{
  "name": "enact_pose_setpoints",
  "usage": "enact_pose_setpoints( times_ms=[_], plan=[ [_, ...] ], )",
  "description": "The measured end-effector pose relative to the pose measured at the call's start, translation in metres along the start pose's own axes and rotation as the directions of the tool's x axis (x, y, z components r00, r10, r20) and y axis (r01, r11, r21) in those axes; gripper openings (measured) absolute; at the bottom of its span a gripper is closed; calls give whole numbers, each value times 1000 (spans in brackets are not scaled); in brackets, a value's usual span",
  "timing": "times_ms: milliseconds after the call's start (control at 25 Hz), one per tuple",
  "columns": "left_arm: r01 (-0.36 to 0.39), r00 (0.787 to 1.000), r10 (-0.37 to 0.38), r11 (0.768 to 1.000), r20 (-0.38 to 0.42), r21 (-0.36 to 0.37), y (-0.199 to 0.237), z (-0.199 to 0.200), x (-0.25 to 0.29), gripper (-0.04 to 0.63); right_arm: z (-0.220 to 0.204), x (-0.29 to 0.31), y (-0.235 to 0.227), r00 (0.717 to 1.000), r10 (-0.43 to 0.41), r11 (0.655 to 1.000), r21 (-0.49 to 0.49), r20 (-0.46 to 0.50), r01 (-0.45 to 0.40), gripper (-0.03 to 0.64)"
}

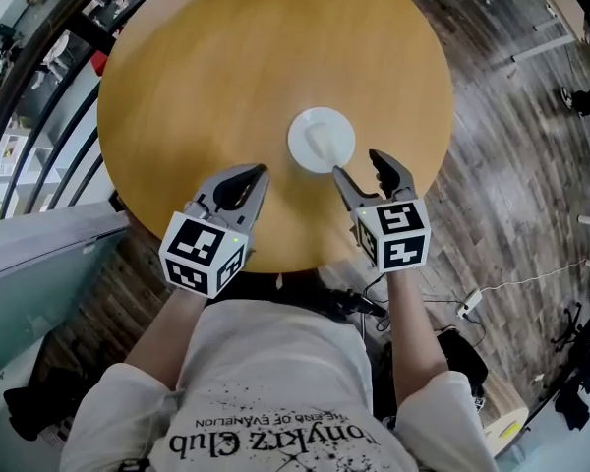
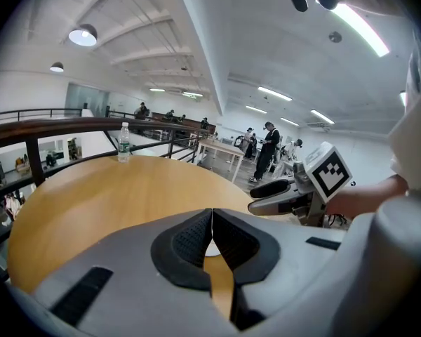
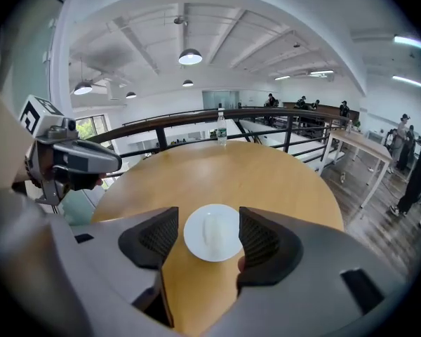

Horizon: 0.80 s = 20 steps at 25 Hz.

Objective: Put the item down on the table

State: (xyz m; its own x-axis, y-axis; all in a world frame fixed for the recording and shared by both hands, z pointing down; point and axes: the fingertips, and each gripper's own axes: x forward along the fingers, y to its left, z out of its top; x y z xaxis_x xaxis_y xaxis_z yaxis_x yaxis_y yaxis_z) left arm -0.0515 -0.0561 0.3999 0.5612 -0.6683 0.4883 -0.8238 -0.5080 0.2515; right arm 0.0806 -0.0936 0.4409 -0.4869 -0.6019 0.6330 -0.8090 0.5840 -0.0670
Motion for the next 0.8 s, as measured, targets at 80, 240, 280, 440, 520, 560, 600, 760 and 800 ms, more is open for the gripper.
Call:
enact_pose_setpoints(
  times_ms=[80, 240, 280, 440, 520, 560, 600, 760, 800],
  plan=[
    [13, 1000, -13, 1000, 16, 23, -7, 7, -6, 25, 8, -19, -1, 999, -41, 999, -5, 36, 41, 228],
    [26, 999, -27, 998, 32, 50, -23, 19, -17, 25, 10, -48, -8, 992, -108, 994, -11, 66, 109, 113],
    [30, 999, -32, 998, 35, 56, -29, 21, -19, 25, 9, -55, -10, 990, -120, 993, -4, 68, 120, 91],
    [51, 998, -54, 996, 43, 79, -50, 25, -25, 25, 2, -82, -6, 990, -119, 993, 10, 80, 119, 44],
    [52, 998, -55, 995, 43, 82, -55, 24, -28, 25, 1, -92, 2, 991, -102, 995, 18, 87, 101, 37],
    [51, 998, -55, 995, 43, 81, -56, 24, -29, 25, 0, -96, 7, 992, -92, 996, 27, 91, 90, 34],
    [51, 998, -55, 996, 43, 80, -57, 23, -31, 25, 0, -99, 10, 992, -84, 996, 37, 96, 81, 32],
    [62, 997, -65, 995, 38, 83, -66, 23, -32, 25, 1, -105, 22, 993, -54, 997, 62, 105, 48, 26],
    [65, 997, -69, 994, 40, 84, -69, 24, -33, 25, 2, -105, 26, 993, -46, 997, 59, 106, 40, 26]
  ],
)
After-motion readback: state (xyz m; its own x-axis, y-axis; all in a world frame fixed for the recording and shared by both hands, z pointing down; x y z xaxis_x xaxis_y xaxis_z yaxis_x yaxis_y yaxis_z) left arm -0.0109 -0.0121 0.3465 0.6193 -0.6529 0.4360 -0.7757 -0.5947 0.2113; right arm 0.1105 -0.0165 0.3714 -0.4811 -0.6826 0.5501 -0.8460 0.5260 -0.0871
